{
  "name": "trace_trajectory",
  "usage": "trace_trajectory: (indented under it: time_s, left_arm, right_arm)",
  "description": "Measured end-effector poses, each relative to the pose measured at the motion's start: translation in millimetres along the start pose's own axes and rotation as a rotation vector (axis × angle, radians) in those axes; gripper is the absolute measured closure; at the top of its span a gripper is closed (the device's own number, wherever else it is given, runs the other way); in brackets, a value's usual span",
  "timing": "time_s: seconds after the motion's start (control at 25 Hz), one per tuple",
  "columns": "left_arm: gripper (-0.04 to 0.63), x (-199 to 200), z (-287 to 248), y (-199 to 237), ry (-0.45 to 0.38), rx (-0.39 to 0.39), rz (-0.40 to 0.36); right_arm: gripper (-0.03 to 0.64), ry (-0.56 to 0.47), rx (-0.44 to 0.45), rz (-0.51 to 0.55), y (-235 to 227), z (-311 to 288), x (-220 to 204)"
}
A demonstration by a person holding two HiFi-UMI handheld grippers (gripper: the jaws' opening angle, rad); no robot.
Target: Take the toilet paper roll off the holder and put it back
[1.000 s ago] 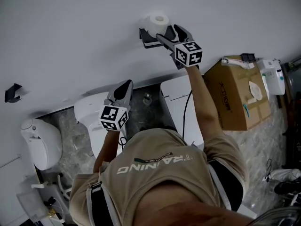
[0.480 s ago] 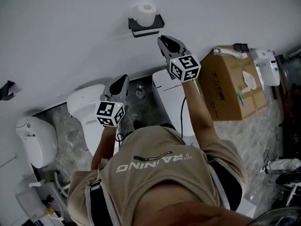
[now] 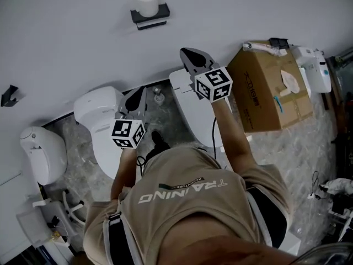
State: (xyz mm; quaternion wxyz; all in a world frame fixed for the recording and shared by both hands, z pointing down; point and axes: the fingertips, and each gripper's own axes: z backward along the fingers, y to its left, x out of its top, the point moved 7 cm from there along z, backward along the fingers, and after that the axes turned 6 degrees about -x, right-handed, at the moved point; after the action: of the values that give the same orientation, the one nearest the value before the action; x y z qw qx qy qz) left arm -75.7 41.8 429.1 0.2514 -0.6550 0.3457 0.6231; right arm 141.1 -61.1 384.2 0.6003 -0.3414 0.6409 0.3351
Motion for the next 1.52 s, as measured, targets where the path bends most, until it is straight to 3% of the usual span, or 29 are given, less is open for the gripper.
trace_trajectory:
  time_s: [0.36, 0.6, 0.84, 1.12, 1.4, 1.52]
  left_arm:
    - [0.591, -27.3, 43.3, -103.5, 0.039, 0.089, 0.009]
    - [0.591, -31.9, 73.4, -139.5, 0.091, 0.125, 0.004]
    - [0.591, -24.4, 85.5, -153.0, 0.116, 0.098, -0.075]
    - [0.591, -16.5, 93.5, -147.4, 0.061, 0.039, -0.063]
    - [0.591, -22.2, 117.3, -125.9, 0.038, 0.051, -0.044]
    - [0.591, -17.1, 124.1, -113.2, 0.02, 0.063, -0.055]
  right_arm:
    - [0.601, 0.033, 0.05, -0.033, 5.2, 107.0, -34.8]
    - [0.603, 0.024, 0.105, -0.06, 23.8, 158.6, -52.5]
    - [0.603, 0.047, 0.12, -0.102, 42.3, 184.1, -59.5]
    - [0.603, 0.057, 0.089, -0.078, 62.1, 203.6, -59.8]
    - [0.603, 0.053, 0.097, -0.044, 92.3, 200.5, -54.2]
    - [0.603, 0.025, 0.096, -0.081, 96.6, 193.6, -47.1]
